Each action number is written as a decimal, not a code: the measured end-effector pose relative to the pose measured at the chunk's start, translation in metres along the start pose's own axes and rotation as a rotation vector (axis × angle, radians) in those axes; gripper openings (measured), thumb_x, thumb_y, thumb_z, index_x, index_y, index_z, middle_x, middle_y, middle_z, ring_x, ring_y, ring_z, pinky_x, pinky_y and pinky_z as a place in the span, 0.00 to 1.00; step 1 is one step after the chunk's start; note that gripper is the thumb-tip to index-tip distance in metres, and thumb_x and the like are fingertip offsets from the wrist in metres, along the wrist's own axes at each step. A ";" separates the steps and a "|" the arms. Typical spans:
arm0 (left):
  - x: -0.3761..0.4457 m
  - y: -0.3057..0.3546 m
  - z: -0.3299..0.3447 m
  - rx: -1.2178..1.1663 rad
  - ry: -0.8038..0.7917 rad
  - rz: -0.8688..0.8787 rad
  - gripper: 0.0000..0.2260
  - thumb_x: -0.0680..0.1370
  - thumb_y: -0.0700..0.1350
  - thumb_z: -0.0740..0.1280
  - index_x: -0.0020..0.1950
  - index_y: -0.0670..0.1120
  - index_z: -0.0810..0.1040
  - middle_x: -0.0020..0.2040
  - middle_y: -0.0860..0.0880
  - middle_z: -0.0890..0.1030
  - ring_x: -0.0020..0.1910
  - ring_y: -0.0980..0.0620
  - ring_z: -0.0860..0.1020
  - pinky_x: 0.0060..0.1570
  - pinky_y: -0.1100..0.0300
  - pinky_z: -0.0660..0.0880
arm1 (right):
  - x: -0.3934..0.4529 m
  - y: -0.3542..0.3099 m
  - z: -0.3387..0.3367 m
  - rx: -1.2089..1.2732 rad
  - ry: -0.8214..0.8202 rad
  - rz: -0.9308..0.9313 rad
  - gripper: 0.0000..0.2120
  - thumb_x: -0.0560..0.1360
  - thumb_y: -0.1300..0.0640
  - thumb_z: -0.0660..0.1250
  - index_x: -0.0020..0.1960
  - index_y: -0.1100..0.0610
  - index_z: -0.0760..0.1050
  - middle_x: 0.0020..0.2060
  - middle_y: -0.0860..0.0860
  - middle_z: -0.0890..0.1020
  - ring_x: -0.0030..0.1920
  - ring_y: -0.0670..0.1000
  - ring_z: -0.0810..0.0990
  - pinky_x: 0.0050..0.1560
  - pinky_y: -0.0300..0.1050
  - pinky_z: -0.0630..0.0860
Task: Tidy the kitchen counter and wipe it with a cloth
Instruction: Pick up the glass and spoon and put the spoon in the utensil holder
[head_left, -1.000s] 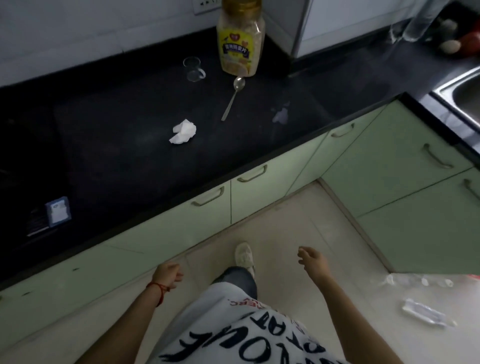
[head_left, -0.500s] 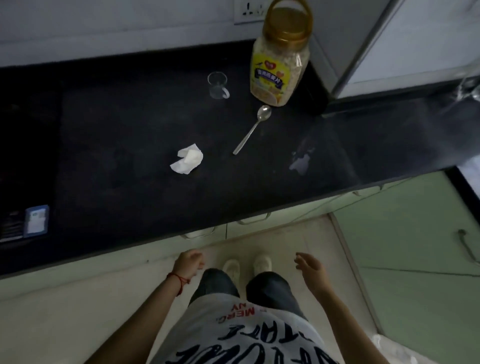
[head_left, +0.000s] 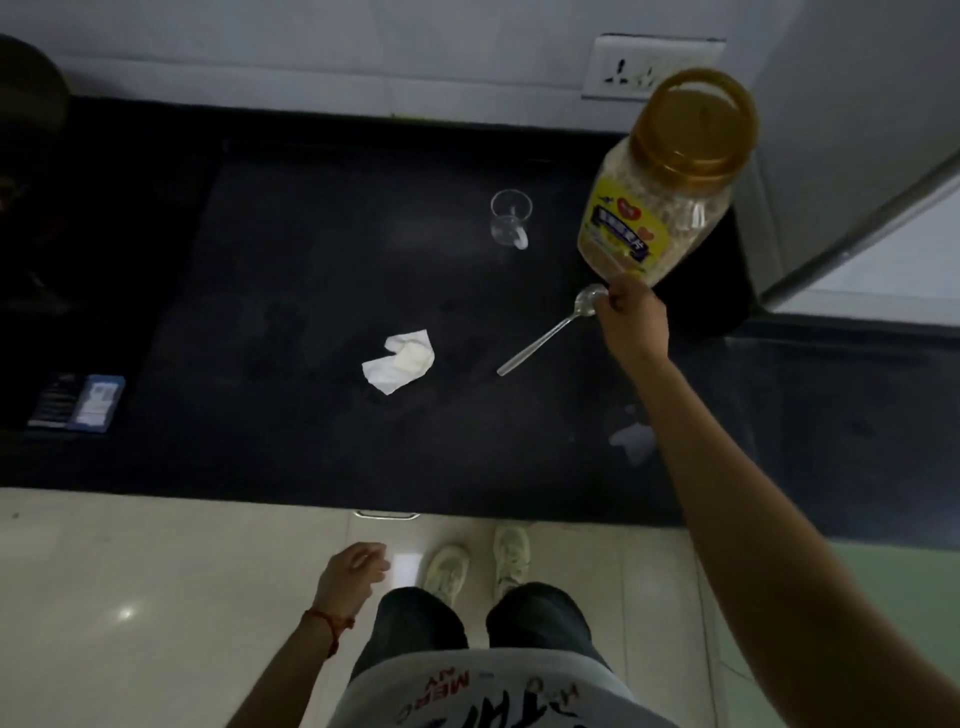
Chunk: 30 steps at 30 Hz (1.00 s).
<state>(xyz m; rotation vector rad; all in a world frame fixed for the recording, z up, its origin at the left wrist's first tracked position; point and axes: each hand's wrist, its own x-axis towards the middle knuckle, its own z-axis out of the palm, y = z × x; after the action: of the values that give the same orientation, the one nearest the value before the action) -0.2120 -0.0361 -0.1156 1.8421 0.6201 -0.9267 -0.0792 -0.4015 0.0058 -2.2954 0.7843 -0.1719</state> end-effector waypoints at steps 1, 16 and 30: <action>-0.002 0.003 0.002 -0.001 0.010 0.001 0.06 0.78 0.39 0.60 0.50 0.41 0.76 0.44 0.43 0.80 0.48 0.43 0.77 0.41 0.61 0.71 | 0.012 0.004 0.006 -0.082 -0.056 0.002 0.16 0.75 0.57 0.61 0.63 0.56 0.71 0.56 0.61 0.78 0.55 0.62 0.76 0.43 0.46 0.69; -0.075 0.185 0.024 -0.054 -0.013 0.550 0.10 0.77 0.35 0.61 0.46 0.49 0.79 0.35 0.54 0.84 0.37 0.63 0.80 0.40 0.74 0.75 | 0.032 0.025 0.027 0.168 -0.107 0.143 0.12 0.73 0.63 0.65 0.56 0.61 0.79 0.55 0.58 0.82 0.57 0.56 0.78 0.58 0.41 0.72; 0.068 0.370 0.122 -0.234 -0.087 0.250 0.16 0.79 0.45 0.59 0.66 0.42 0.70 0.37 0.49 0.77 0.34 0.53 0.77 0.30 0.62 0.76 | 0.006 0.034 -0.006 0.426 -0.018 0.155 0.07 0.73 0.62 0.67 0.50 0.58 0.81 0.46 0.55 0.83 0.48 0.50 0.80 0.52 0.43 0.75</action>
<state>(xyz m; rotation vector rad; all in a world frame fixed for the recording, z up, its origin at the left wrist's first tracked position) 0.0615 -0.3008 -0.0093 1.6181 0.4144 -0.7315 -0.0925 -0.4282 -0.0125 -1.8265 0.8239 -0.2231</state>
